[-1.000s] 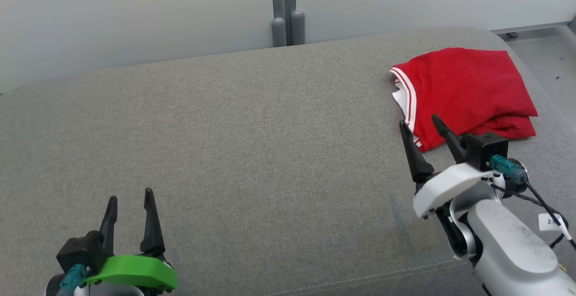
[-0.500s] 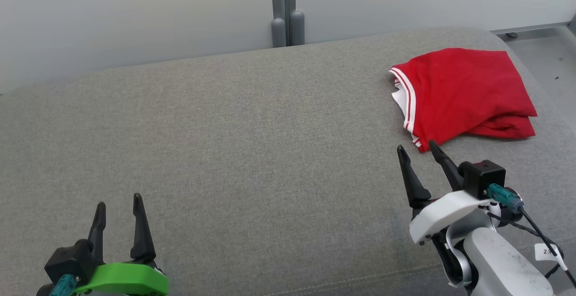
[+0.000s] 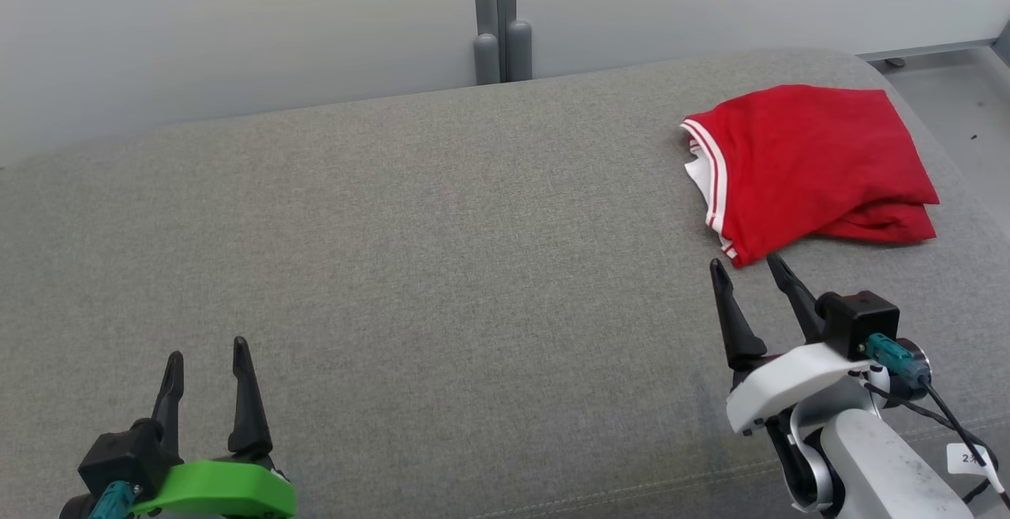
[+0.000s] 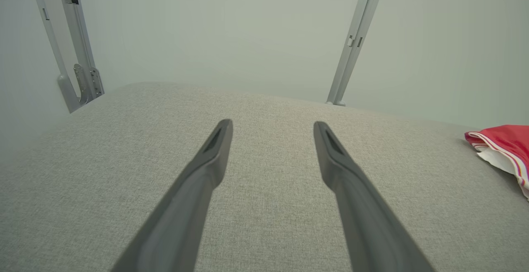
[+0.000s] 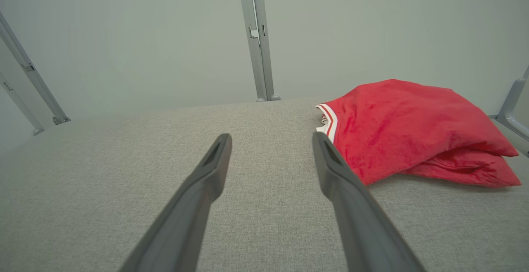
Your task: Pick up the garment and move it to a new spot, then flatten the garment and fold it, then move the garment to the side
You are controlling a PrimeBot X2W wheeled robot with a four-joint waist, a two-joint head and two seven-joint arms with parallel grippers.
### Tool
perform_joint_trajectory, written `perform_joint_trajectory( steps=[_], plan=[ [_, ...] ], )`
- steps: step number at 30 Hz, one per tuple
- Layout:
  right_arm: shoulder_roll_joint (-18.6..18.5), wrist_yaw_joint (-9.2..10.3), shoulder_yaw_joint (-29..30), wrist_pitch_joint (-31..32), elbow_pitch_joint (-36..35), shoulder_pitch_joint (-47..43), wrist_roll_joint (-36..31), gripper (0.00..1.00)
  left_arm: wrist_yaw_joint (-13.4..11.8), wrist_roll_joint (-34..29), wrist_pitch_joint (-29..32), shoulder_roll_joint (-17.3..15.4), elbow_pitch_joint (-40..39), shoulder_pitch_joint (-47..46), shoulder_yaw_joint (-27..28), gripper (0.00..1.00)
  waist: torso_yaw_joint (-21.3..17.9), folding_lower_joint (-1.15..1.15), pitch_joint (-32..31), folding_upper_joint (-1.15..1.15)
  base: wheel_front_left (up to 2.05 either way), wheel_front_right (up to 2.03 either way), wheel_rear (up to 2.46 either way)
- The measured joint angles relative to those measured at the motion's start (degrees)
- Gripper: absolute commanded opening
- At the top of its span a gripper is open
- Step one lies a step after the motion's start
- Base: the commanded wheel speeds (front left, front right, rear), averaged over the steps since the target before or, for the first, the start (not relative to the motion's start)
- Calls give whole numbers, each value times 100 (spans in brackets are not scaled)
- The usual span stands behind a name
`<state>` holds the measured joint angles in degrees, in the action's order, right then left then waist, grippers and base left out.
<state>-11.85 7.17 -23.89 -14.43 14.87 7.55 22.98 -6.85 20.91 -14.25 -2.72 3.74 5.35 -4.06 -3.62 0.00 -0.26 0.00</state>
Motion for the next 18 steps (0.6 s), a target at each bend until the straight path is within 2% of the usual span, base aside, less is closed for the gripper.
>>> perform_joint_trajectory(
  steps=[16, 17, 18],
  plan=[
    [122, 0, 204, 0, -134, -191, -224, 100, -7, -49, 0, 3, 16, 115, -65, 100, 37, 0, -30, 0, 0, 0, 0],
    [131, 0, 208, 1, -130, -203, -243, 0, -5, -51, 1, 4, 24, 116, -65, 0, 40, 0, -31, 0, 0, 0, 0],
    [144, -3, 199, 3, -86, -227, -236, 0, -5, -49, 10, 10, 88, 119, -71, 0, 39, 0, -31, 0, 0, 0, 0]
  ],
)
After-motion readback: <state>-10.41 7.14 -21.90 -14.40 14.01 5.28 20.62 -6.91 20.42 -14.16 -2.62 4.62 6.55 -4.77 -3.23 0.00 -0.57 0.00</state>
